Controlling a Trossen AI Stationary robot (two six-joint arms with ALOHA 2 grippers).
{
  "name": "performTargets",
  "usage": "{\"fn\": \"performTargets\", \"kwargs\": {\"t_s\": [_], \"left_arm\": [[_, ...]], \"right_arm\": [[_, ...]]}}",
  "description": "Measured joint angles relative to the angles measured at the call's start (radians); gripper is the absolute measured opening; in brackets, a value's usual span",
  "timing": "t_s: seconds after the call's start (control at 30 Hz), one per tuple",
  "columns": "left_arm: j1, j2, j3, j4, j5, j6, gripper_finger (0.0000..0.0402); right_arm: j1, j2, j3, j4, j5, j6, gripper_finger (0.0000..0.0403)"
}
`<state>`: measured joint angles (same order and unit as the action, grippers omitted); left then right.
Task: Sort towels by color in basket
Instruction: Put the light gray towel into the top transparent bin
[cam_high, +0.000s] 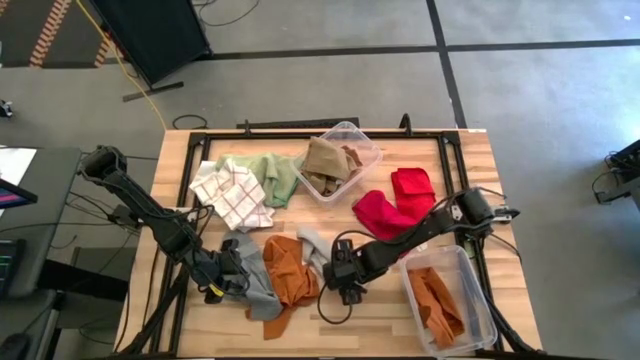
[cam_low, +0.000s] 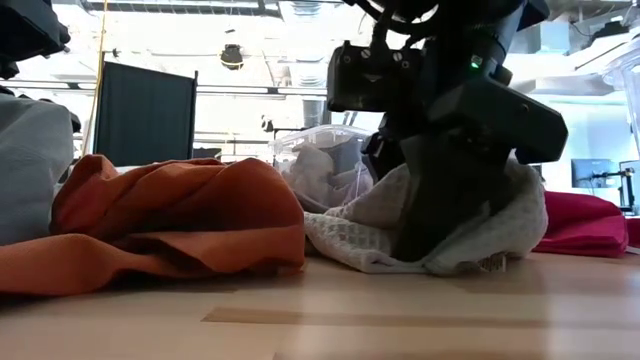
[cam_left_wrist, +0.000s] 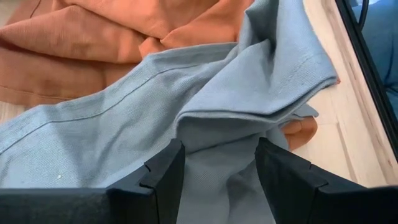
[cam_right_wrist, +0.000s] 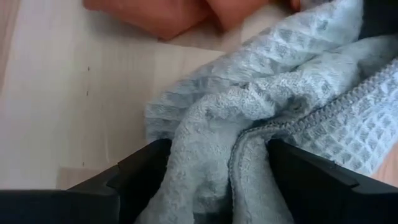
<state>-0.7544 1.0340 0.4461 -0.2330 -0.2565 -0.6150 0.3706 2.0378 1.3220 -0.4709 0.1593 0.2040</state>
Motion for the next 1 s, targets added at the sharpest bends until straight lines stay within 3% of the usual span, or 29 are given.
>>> {"fn": "performTargets", "kwargs": {"t_s": [0.23,0.57,0.77,1.0], "left_arm": [[0.0,0.0,0.0,-0.003,0.0,0.002,0.0185],[0.0,0.0,0.0,-0.002,-0.021,0.016,0.0185],[0.0,0.0,0.0,-0.002,-0.035,0.035,0.0185],[0.0,0.0,0.0,-0.009,-0.089,0.095,0.0185]], "right_arm": [[0.0,-0.008,-0.002,0.009,0.002,-0.024,0.0233],[-0.001,-0.015,-0.003,0.007,0.007,-0.102,0.0039],[0.0,-0.048,-0.006,-0.019,0.027,-0.131,0.0038],[-0.024,-0.196,-0.006,-0.053,0.155,-0.218,0.0038]]}}
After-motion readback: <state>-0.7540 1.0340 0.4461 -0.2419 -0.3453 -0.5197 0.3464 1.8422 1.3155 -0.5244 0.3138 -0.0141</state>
